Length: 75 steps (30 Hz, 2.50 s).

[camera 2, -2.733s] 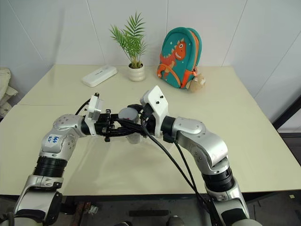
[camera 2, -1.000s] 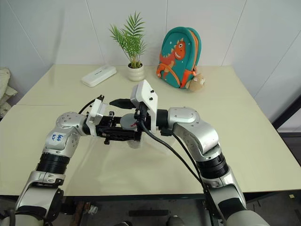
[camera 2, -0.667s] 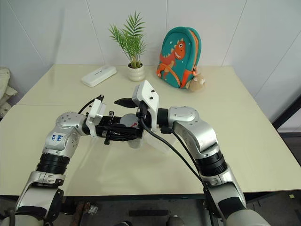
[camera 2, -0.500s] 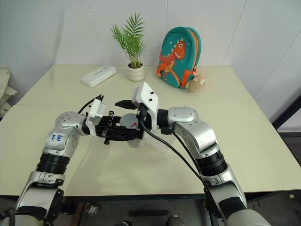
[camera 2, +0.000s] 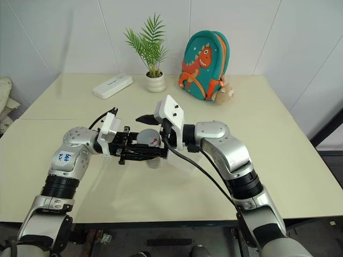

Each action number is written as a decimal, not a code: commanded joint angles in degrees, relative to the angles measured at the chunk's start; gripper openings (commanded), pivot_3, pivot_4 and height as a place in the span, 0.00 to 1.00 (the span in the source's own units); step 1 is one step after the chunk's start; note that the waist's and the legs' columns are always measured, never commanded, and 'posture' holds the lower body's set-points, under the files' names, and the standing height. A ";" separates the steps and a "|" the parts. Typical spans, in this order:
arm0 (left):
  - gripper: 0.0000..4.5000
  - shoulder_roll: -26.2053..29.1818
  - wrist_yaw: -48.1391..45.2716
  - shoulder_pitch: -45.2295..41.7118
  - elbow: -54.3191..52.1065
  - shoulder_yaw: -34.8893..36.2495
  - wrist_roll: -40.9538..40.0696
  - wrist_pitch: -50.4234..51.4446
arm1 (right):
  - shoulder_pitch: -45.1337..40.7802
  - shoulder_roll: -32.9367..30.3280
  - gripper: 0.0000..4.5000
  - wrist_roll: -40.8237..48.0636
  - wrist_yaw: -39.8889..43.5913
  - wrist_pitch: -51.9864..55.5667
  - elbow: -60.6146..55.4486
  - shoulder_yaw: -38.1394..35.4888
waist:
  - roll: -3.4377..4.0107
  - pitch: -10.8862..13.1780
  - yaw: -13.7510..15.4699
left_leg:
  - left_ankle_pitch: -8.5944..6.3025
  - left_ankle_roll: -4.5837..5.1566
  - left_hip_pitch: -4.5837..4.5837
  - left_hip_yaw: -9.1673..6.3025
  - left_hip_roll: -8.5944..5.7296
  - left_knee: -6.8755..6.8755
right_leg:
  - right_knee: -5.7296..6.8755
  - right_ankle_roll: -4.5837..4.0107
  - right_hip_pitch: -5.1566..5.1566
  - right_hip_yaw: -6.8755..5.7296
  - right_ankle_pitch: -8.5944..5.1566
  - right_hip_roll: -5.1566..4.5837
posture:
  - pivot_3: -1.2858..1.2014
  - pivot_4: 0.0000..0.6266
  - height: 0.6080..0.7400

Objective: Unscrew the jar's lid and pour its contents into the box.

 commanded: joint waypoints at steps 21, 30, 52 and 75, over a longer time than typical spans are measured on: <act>0.45 0.26 -1.75 0.15 1.42 1.79 -1.02 -1.01 | 3.06 -9.41 0.99 8.65 0.07 8.38 -11.17 -5.78 | 0.02 0.02 0.01 | -0.01 0.01 0.00 0.01 0.00 0.00 | -0.01 -0.02 0.00 0.01 -0.01 0.00 | 0.52 0.24 1.00; 0.45 0.17 -3.11 -1.45 2.98 1.84 -2.25 1.47 | 1.49 -6.83 0.99 9.51 -2.36 8.99 -10.60 -5.43 | 0.02 0.02 -0.03 | -0.01 0.02 0.00 0.00 0.00 0.01 | 0.01 -0.03 0.00 0.01 -0.01 0.02 | 0.52 0.24 1.00; 0.45 0.24 -3.27 -1.73 2.48 1.58 -1.27 -0.07 | -2.83 2.78 0.99 2.57 -5.49 6.10 -2.52 1.27 | 0.03 0.02 0.04 | -0.01 0.02 0.00 0.00 0.04 0.01 | 0.02 -0.03 -0.01 0.00 -0.02 0.03 | 0.52 0.24 1.00; 0.45 0.20 -2.88 -1.51 2.73 1.23 -1.05 -0.72 | -0.21 -4.18 0.99 2.39 -5.21 9.77 -7.07 -1.95 | 0.03 0.03 0.02 | -0.01 0.02 -0.01 0.00 0.04 0.01 | 0.02 -0.04 -0.02 0.00 -0.02 0.04 | 0.52 0.24 1.00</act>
